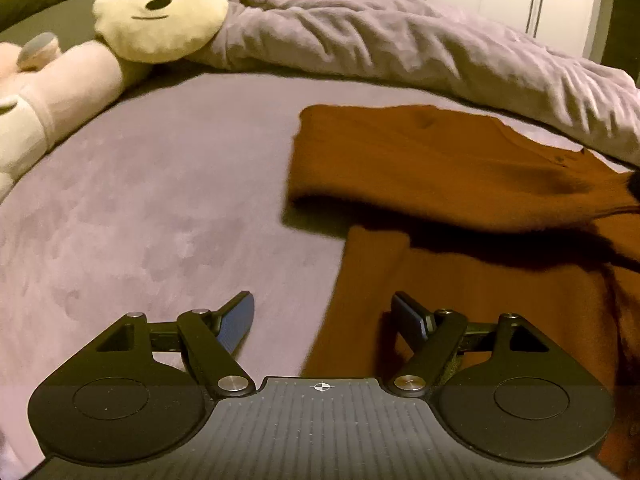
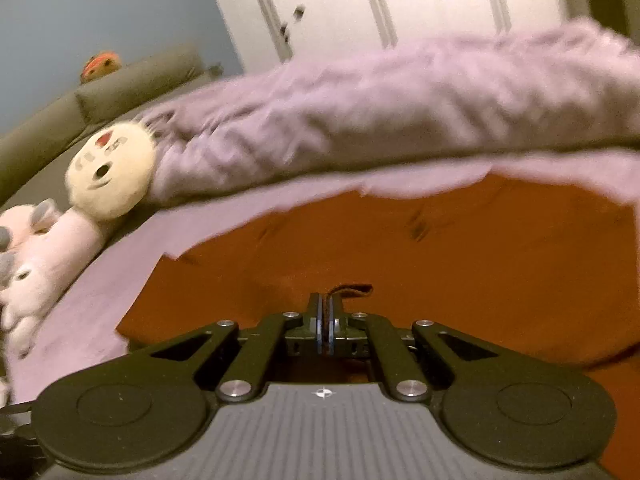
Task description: Fold small clothes
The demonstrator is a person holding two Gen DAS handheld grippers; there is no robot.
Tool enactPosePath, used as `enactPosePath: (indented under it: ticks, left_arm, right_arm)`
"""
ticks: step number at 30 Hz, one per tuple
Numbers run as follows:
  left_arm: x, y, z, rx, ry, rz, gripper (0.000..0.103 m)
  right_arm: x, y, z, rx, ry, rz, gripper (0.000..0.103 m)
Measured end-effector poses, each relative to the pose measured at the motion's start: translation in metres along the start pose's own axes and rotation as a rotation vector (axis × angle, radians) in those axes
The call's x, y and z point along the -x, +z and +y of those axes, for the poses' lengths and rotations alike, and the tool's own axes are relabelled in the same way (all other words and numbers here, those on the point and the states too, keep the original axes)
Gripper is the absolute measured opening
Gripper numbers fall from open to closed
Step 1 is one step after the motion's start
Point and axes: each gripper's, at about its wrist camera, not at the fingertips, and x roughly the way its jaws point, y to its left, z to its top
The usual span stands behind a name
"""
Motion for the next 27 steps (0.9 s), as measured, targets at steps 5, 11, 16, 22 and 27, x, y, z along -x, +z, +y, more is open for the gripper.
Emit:
enactPosePath:
  ticks: [5,11,16,22,27]
  left_arm:
    - [-0.004,0.011,-0.012,-0.015,0.006,-0.019,0.081]
    - [-0.015,0.019,-0.024,-0.028,0.007,-0.014,0.082]
    - [-0.025,0.019,-0.037,-0.068,0.020,-0.005,0.083]
    - [-0.032,0.022,-0.047,-0.103,0.040,-0.026,0.087]
    - [-0.035,0.023,-0.049,-0.106,0.047,-0.030,0.089]
  right_arm:
    - [0.004,0.011,-0.035,0.001,-0.108,-0.011,0.002]
    - [0.007,0.009,-0.072,0.031,-0.208,-0.010,0.002]
    - [0.009,0.002,-0.099,-0.008,-0.265,-0.008,0.002]
    - [-0.003,-0.018,-0.145,-0.264,-0.157,0.122,0.022]
    - [-0.009,-0.025,-0.156,-0.352,-0.101,0.105,0.036]
